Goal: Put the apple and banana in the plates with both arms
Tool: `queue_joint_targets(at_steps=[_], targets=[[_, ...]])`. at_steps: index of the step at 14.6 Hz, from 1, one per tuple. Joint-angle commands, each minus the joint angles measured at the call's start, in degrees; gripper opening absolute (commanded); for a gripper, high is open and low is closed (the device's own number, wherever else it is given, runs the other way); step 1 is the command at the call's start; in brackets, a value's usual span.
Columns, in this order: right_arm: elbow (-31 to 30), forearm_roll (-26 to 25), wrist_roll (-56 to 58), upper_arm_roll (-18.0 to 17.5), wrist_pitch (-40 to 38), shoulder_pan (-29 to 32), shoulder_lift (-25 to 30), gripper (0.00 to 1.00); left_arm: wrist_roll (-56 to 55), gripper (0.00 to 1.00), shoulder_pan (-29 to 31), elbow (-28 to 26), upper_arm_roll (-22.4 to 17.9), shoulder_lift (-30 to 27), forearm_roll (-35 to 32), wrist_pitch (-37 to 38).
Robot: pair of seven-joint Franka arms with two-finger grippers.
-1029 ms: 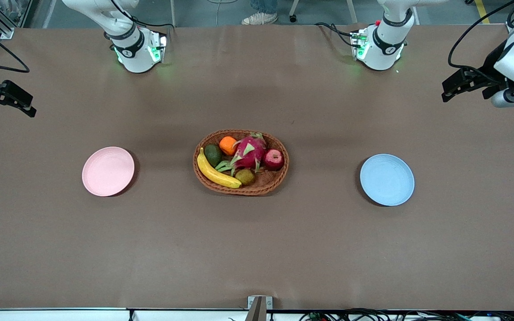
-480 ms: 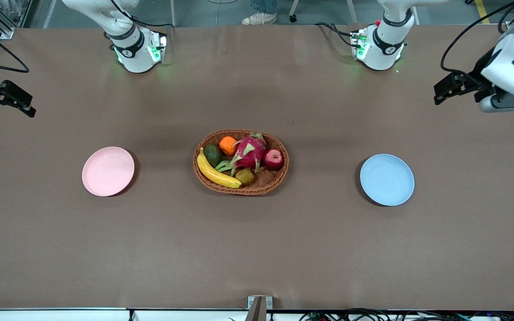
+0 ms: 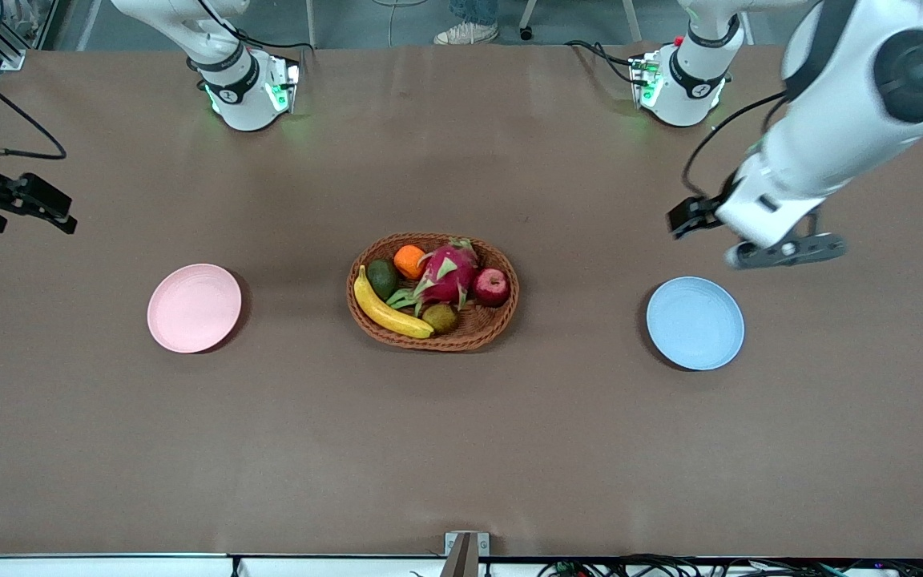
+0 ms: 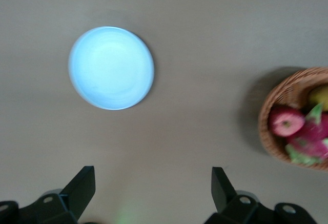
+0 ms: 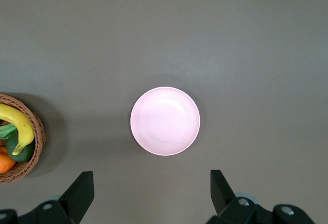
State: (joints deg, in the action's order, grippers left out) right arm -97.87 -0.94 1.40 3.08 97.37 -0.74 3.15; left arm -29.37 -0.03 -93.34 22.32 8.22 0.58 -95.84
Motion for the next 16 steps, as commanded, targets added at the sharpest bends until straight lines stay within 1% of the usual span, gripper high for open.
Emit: queue_joint_targets(at_steps=[1,3,5,8,9,10,11,14,16], targets=[[1.45,0.32,-1.05,-0.35,-0.34,-2.76,-4.01,1.00,-13.63,1.00,-4.51,-0.26,1.68,5.02,0.57,-5.04],[1.63,0.32,-0.44,-0.35,-0.51,-3.04,-4.99,1.00,-23.14,1.00,-7.78,-0.44,1.76,8.02,0.74,-8.12],[2.85,0.32,-0.43,-0.35,-1.04,-3.91,-7.45,1.00,-32.45,1.00,-10.76,-1.75,1.85,10.92,0.74,-12.24],[2.95,0.58,-0.52,-0.53,-0.95,-4.18,-9.48,1.00,-44.42,1.00,-13.06,-7.36,1.94,12.69,0.74,-22.95],[2.69,1.72,-0.52,-0.61,-0.60,-5.14,-10.26,1.00,-47.85,1.00,-13.50,-8.52,2.03,13.39,0.83,-25.25],[2.77,3.73,-0.78,-0.44,-0.25,-7.41,-11.05,1.00,-51.97,1.00,-14.81,-8.70,1.94,14.53,0.83,-26.40],[2.77,4.36,-0.96,-0.44,0.36,-8.65,-11.50,1.00,-56.98,1.00,-15.78,-8.62,1.94,15.76,0.74,-27.98],[1.98,4.54,-1.14,-0.53,3.17,-13.13,-14.48,1.00,-66.76,1.00,-17.19,-8.79,1.94,18.75,0.65,-33.60],[-0.82,4.54,-1.40,-0.53,7.99,-16.99,-15.36,1.00,-71.59,1.00,-17.81,-8.70,1.94,20.77,0.57,-37.47]])
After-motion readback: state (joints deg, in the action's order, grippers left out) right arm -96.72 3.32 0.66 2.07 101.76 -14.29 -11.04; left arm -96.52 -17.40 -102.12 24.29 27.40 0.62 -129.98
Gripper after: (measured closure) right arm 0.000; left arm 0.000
